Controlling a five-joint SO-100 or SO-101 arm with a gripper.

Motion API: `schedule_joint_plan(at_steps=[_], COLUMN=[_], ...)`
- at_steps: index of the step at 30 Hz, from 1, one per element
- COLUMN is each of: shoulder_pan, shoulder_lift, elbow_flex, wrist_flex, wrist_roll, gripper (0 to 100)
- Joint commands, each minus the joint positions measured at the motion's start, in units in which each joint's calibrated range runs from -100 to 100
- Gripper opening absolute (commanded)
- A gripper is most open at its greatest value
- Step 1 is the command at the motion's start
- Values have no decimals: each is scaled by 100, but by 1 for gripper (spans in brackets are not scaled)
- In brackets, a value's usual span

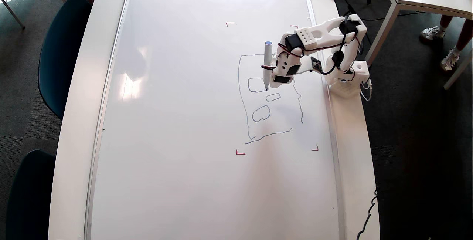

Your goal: Draw on a whiteboard a robot head using a pen attached to the gripper

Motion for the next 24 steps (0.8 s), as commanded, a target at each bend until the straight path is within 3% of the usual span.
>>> schedule_joint_plan(at_steps=[1, 24], shoulder_pan=[68, 179], shoulder_lift=[-232, 2693], elbow_flex=[-307, -3232], wrist_flex=[97, 44], wrist_roll=[26, 53], gripper=[1, 1])
